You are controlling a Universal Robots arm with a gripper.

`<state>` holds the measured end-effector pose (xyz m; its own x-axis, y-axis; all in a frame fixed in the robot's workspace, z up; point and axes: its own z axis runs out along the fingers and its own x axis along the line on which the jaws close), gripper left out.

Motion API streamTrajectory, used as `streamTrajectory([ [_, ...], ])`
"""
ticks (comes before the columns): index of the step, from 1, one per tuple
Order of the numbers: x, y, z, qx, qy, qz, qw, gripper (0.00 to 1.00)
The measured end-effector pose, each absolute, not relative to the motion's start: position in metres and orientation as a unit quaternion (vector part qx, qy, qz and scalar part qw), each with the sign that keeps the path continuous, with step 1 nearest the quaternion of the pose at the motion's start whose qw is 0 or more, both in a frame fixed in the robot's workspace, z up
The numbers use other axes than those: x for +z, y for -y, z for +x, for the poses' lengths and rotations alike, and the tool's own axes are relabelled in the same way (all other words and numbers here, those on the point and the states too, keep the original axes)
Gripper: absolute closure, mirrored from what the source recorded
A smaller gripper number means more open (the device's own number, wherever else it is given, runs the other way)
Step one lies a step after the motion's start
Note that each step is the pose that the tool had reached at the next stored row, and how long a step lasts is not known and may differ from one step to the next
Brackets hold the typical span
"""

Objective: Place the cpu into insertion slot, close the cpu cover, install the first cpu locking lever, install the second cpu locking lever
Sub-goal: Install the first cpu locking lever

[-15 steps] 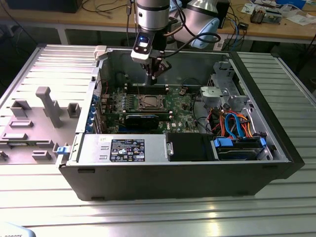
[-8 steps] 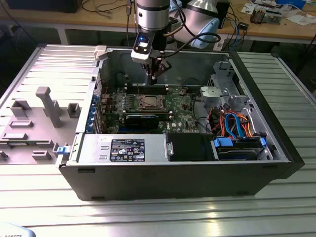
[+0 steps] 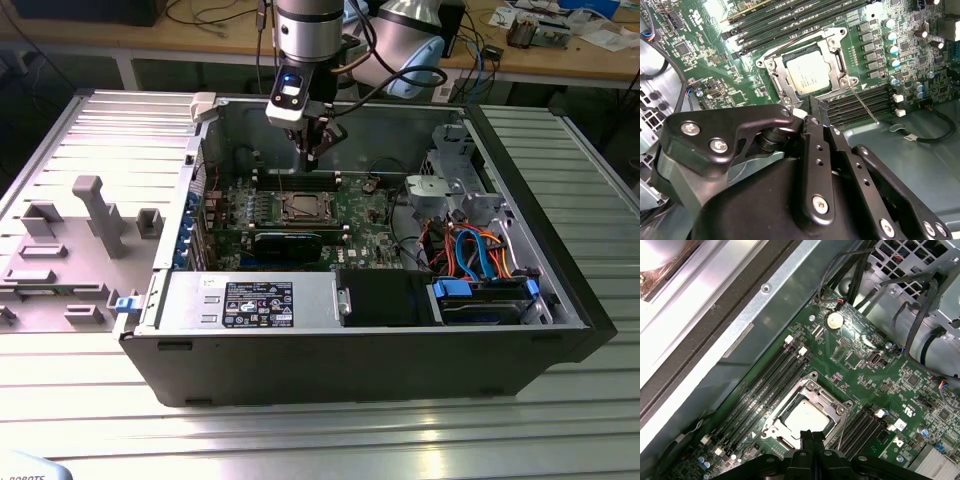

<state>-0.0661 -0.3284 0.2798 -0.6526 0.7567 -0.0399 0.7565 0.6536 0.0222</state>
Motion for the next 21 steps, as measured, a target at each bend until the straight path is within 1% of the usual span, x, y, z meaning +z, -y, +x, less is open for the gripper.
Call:
streamTrajectory([
  [6, 0.2798, 0.3283, -0.0661, 0.003, -0.933, 0.359, 0.023, 0.89],
  [21, 0.2798, 0.3283, -0.0661, 0.003, -0.934, 0.358, 0.023, 0.89],
])
